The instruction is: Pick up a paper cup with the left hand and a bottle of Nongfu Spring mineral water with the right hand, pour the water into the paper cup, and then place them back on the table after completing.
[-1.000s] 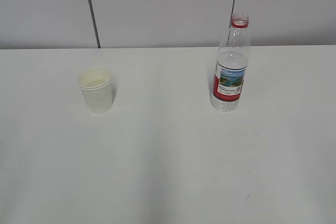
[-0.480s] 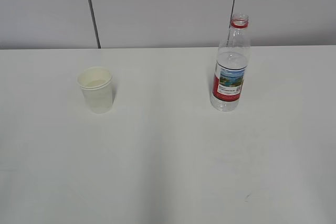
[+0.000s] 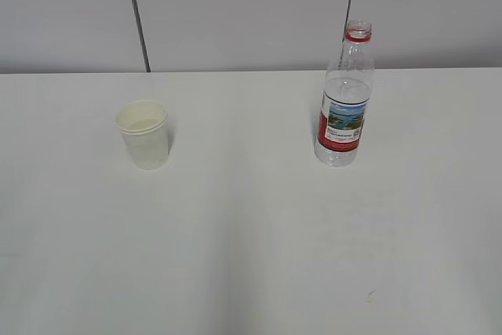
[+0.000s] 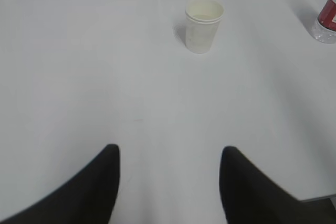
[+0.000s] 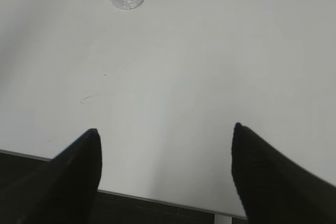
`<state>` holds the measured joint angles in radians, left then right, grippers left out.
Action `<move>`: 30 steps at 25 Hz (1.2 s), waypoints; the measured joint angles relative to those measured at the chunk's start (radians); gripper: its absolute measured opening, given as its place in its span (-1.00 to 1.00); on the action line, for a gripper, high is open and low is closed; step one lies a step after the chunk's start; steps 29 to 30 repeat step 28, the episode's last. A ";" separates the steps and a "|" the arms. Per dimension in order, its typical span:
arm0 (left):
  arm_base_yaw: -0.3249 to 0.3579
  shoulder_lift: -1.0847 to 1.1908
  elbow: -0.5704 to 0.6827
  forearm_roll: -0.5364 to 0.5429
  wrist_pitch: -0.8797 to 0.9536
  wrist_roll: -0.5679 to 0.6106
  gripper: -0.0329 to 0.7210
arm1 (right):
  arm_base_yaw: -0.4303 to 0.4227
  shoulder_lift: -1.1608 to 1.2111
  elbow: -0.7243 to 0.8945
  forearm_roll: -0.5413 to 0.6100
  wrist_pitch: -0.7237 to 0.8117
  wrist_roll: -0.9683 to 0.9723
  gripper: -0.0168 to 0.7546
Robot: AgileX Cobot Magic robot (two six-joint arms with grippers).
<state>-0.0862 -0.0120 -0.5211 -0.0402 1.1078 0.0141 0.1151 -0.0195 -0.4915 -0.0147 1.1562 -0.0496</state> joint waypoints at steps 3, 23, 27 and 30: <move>0.000 0.000 0.000 0.001 0.000 0.000 0.11 | 0.000 0.000 0.000 0.000 0.000 0.000 0.52; 0.000 0.000 0.000 0.001 0.000 0.000 -0.17 | 0.000 0.000 0.000 -0.002 0.000 0.000 0.52; 0.000 0.000 0.000 0.001 0.000 0.000 -0.21 | 0.000 0.000 0.000 -0.002 0.000 0.000 0.52; 0.000 0.000 0.000 0.001 0.000 0.000 -0.21 | 0.000 0.000 0.000 -0.002 0.000 0.000 0.52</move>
